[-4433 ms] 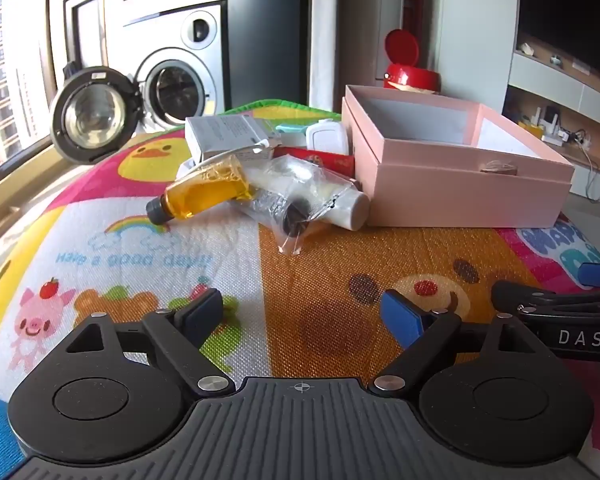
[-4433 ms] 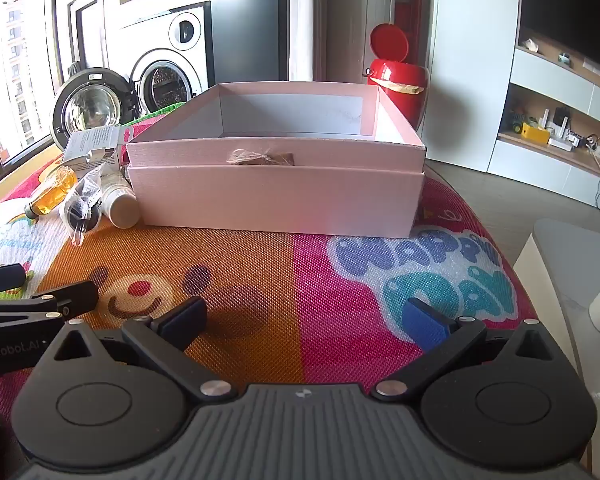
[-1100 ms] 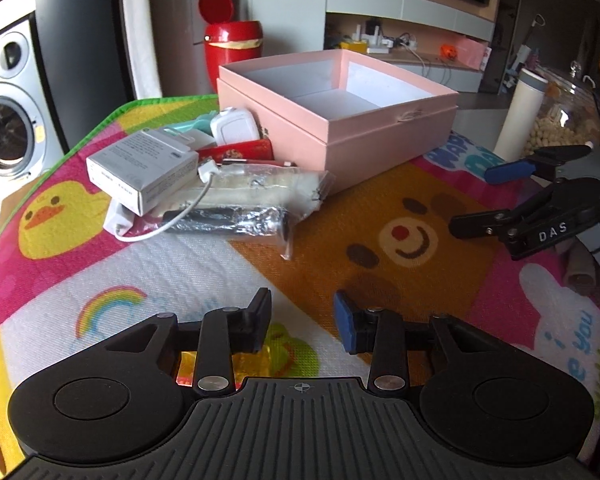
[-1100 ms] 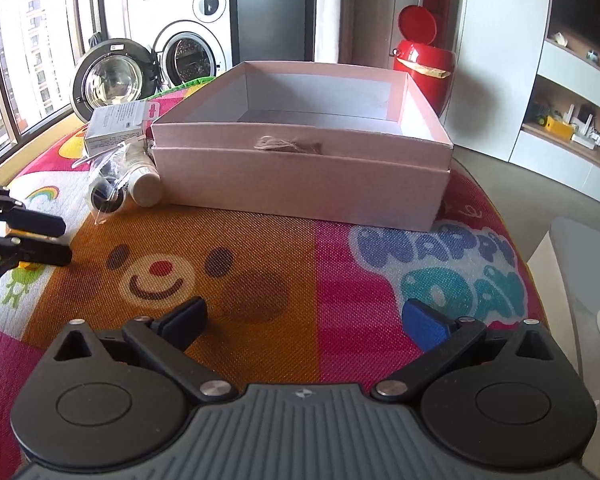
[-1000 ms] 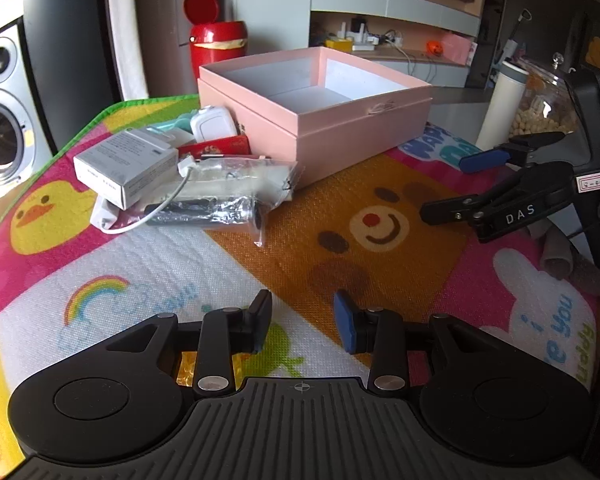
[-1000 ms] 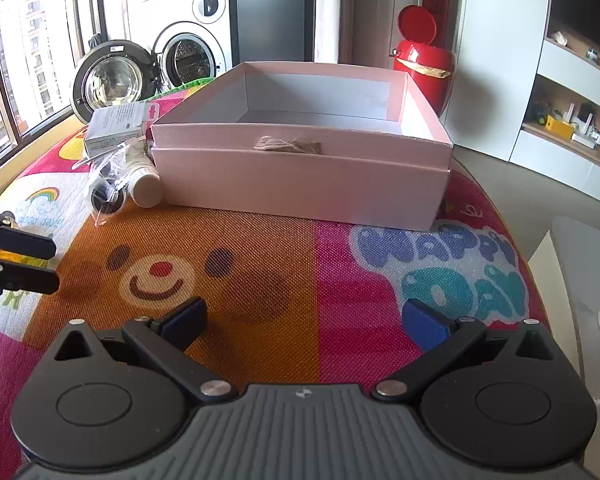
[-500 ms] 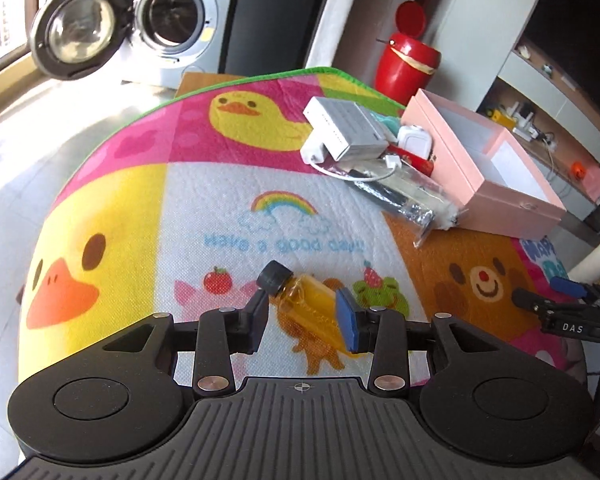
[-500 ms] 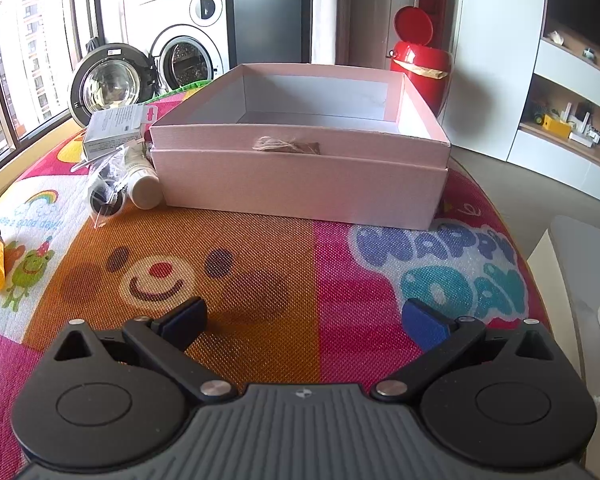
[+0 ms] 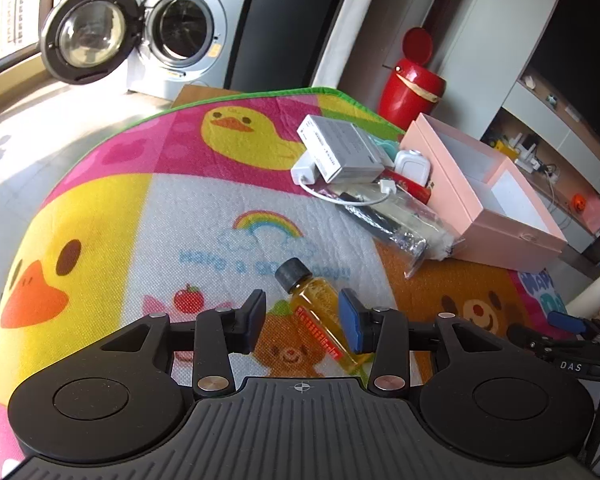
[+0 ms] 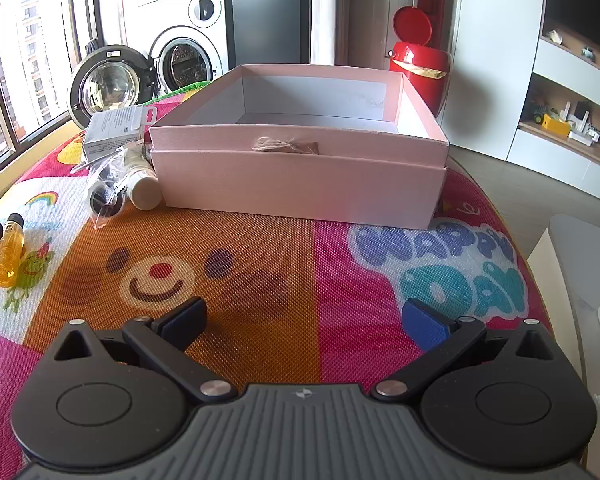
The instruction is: Organize rigid objects
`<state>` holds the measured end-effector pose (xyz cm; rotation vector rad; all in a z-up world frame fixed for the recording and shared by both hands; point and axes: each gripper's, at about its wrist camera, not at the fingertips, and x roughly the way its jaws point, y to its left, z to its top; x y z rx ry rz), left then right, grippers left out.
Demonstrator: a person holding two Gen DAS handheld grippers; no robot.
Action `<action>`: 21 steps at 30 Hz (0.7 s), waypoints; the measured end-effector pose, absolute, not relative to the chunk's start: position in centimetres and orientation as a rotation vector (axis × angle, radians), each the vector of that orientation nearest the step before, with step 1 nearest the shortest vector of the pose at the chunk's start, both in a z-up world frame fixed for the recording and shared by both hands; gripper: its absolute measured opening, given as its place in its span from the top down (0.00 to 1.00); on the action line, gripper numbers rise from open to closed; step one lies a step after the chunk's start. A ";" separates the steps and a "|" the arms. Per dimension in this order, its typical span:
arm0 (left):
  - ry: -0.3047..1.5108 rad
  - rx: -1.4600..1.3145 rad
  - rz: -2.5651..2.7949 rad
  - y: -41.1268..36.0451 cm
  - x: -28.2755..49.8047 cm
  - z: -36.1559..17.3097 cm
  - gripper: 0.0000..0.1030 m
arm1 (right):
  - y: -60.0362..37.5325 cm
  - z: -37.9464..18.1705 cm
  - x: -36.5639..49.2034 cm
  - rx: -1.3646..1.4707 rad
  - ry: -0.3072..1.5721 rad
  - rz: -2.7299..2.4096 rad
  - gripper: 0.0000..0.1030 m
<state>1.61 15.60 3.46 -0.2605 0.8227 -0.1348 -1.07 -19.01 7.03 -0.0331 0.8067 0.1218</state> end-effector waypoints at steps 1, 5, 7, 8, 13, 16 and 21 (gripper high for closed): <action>0.820 -0.275 -0.126 15.7 1.8 3.3 0.57 | -19.0 7.0 -1.1 -0.033 0.807 0.122 0.00; 0.810 -0.309 -0.132 14.1 3.9 3.1 0.57 | -19.0 7.0 -1.1 -0.034 0.806 0.121 0.00; 0.822 -0.277 -0.151 12.2 5.2 2.6 0.57 | -19.1 7.1 -1.1 -0.035 0.806 0.120 0.00; 0.832 -0.252 -0.162 11.3 5.6 2.3 0.57 | -19.1 7.1 -1.1 -0.036 0.806 0.120 0.00; 0.786 -0.090 -0.200 7.8 5.1 1.5 0.63 | -19.0 7.1 -1.2 -0.035 0.807 0.119 0.00; 0.770 -0.047 -0.239 7.5 3.7 1.4 0.68 | -18.8 7.2 -1.1 -0.040 0.809 0.116 0.00; 0.761 -0.001 -0.244 8.6 1.3 1.5 0.68 | -16.0 8.5 -0.6 -0.108 0.757 0.269 0.06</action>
